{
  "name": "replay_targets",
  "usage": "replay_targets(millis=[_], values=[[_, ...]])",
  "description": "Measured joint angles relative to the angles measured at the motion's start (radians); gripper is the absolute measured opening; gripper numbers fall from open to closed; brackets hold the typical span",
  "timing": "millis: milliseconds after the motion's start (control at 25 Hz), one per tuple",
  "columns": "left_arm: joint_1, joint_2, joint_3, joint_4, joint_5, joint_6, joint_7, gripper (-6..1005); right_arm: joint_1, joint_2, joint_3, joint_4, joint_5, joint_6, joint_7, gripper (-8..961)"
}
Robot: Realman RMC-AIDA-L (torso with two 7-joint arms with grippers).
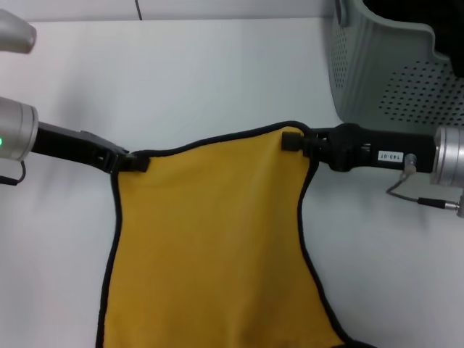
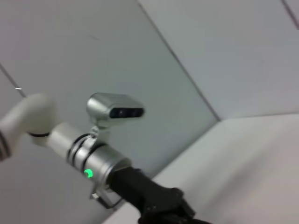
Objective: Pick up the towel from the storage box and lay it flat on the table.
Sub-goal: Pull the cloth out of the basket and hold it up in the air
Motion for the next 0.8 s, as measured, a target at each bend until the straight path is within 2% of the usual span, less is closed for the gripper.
replay_targets(millis=[240, 480, 600, 800], values=[[-0.005, -0.004, -0.002, 0.008, 0.021, -0.061, -0.006, 28, 0.006, -0.005, -0.001, -0.031, -0.014, 0.108, 0.016, 54], [-0.011, -0.009, 0.002, 0.049, 0.019, -0.109, 0.006, 29, 0.042, 0.0, -0.013, -0.06, -0.076, 0.198, 0.045, 66], [-0.026, -0.018, 0.004, 0.05, 0.025, -0.13, 0.025, 29, 0.052, 0.002, -0.054, -0.077, -0.083, 0.252, 0.066, 72], [-0.031, -0.02, 0.004, 0.051, 0.034, -0.165, 0.032, 29, 0.047, 0.004, -0.168, -0.13, -0.083, 0.391, 0.086, 83]])
